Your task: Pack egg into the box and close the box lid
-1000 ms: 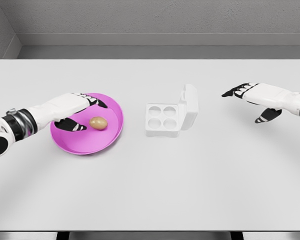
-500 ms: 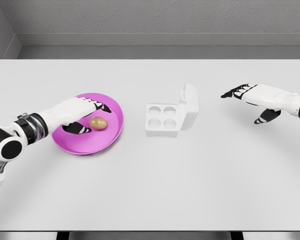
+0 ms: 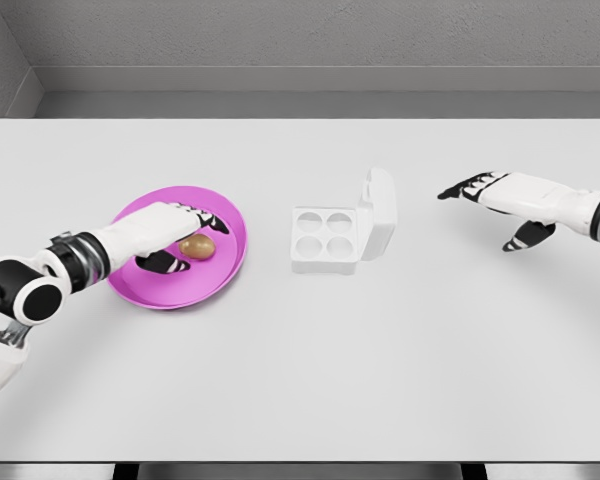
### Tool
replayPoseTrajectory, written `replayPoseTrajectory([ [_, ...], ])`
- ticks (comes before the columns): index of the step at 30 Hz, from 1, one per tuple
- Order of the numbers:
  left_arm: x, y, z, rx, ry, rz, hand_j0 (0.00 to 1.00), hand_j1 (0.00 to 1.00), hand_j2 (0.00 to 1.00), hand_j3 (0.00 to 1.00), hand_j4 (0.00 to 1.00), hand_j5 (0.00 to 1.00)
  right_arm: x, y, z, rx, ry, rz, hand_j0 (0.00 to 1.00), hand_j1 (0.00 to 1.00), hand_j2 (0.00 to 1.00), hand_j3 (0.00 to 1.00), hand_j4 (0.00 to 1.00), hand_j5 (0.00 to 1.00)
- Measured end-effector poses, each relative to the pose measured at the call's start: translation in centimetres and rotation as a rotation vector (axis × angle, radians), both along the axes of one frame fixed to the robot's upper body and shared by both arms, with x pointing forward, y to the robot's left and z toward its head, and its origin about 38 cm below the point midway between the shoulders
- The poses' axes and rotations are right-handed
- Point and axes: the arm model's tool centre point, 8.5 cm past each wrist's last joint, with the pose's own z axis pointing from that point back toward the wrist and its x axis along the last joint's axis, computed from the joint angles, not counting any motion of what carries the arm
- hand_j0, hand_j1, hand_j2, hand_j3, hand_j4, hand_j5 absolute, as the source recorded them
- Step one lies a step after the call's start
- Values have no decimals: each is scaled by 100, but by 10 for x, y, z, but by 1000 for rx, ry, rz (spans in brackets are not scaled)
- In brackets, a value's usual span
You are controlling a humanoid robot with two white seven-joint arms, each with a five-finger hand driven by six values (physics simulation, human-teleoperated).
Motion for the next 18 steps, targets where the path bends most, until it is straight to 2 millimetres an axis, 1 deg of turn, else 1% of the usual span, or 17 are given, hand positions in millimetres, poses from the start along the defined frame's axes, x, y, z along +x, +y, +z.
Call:
replayPoseTrajectory([
  [4, 2, -1, -5, 4, 6, 8, 77, 77, 77, 77, 77, 77, 0, 6, -2, 9, 0, 11, 100, 100, 100, 100, 100, 100],
  [11, 5, -4, -7, -4, 9, 13, 76, 76, 76, 76, 76, 76, -3, 19, -1, 25, -14, 70, 100, 100, 100, 100, 100, 100],
  [13, 5, -6, -8, -7, 11, 13, 75, 75, 75, 75, 75, 75, -3, 20, -1, 27, -17, 79, 100, 100, 100, 100, 100, 100],
  [15, 6, -7, -9, -9, 12, 13, 73, 73, 73, 73, 73, 73, -4, 22, 0, 28, -20, 90, 100, 100, 100, 100, 100, 100],
  [18, 6, -7, -9, -11, 14, 14, 73, 73, 73, 73, 73, 73, -4, 22, 0, 28, -22, 99, 100, 100, 100, 100, 100, 100],
])
